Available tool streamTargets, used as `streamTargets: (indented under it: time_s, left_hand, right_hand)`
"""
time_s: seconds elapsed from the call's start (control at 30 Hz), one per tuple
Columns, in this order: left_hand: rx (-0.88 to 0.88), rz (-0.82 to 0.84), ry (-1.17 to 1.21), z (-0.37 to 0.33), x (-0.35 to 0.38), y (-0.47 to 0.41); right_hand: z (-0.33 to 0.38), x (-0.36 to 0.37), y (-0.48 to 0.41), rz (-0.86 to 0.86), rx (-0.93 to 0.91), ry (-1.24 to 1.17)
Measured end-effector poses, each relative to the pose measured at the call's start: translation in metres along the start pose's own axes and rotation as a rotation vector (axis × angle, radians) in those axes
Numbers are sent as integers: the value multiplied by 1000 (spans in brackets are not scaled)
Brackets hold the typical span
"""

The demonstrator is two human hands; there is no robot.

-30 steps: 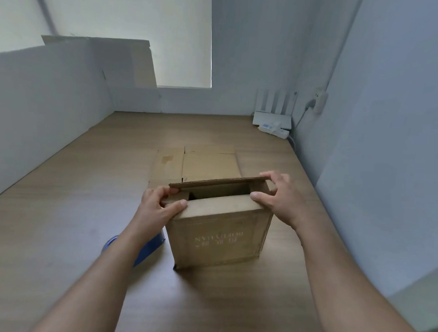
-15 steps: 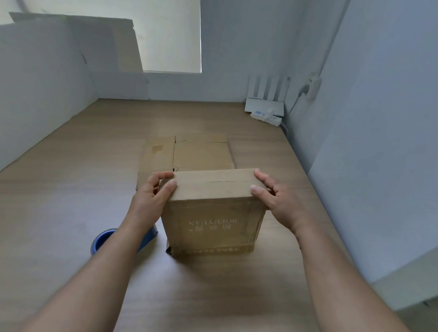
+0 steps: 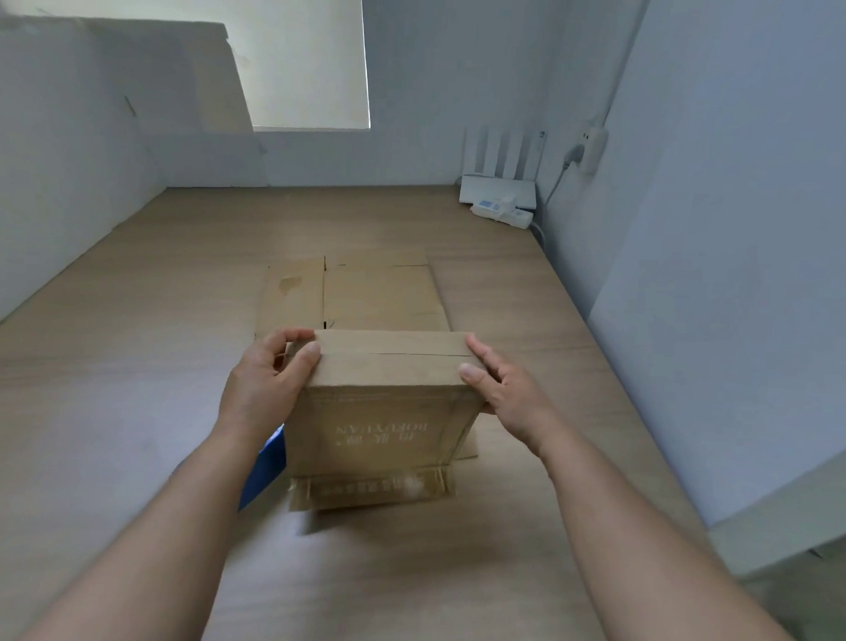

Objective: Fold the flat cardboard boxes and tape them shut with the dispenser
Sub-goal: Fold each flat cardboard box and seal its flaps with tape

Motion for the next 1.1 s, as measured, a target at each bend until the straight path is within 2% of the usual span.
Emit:
streamTargets:
  time_s: [0.2, 0.47, 0.6, 0.63, 0.7, 0.77, 0.87, 0.97, 1.03, 1.1]
  left_hand:
    - [-21, 138, 71, 4, 33, 7]
    - [-8, 97, 106, 15, 29, 6]
    - [-17, 77, 148, 20, 22, 10]
    - [4, 84, 110, 19, 20, 10]
    - [99, 77, -142, 17, 18, 9]
    - [280, 37, -449, 10, 20, 13]
    - [547, 90, -635, 2, 36, 25]
    - [535, 158, -652, 4, 41, 26]
    - [508, 162, -640, 6, 37, 20]
    - [509, 156, -636, 5, 34, 17]
  right_hand:
    - [-2, -29, 4, -161, 30, 119]
    - [-3, -18, 8, -186, 17, 160]
    - [-5, -6, 9, -179, -9, 96]
    - [-6, -3, 11, -188, -14, 86]
    - [-8, 0, 15, -220, -20, 82]
    - [-9, 4, 18, -241, -21, 84]
    - [-10, 6, 21, -233, -26, 74]
    - [-1, 5, 21, -234, -17, 148]
    - [12, 8, 18, -305, -34, 422]
    - [28, 20, 14, -340, -126, 641]
Point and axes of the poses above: each hand's wrist, its own y-axis away from the middle knuckle, its own x-axis out of the palm, z = x × y, the point moved 1 cm from there along -y, towards the middle knuckle, and after that the axes turned 7 degrees about x, right-handed, at the moved point
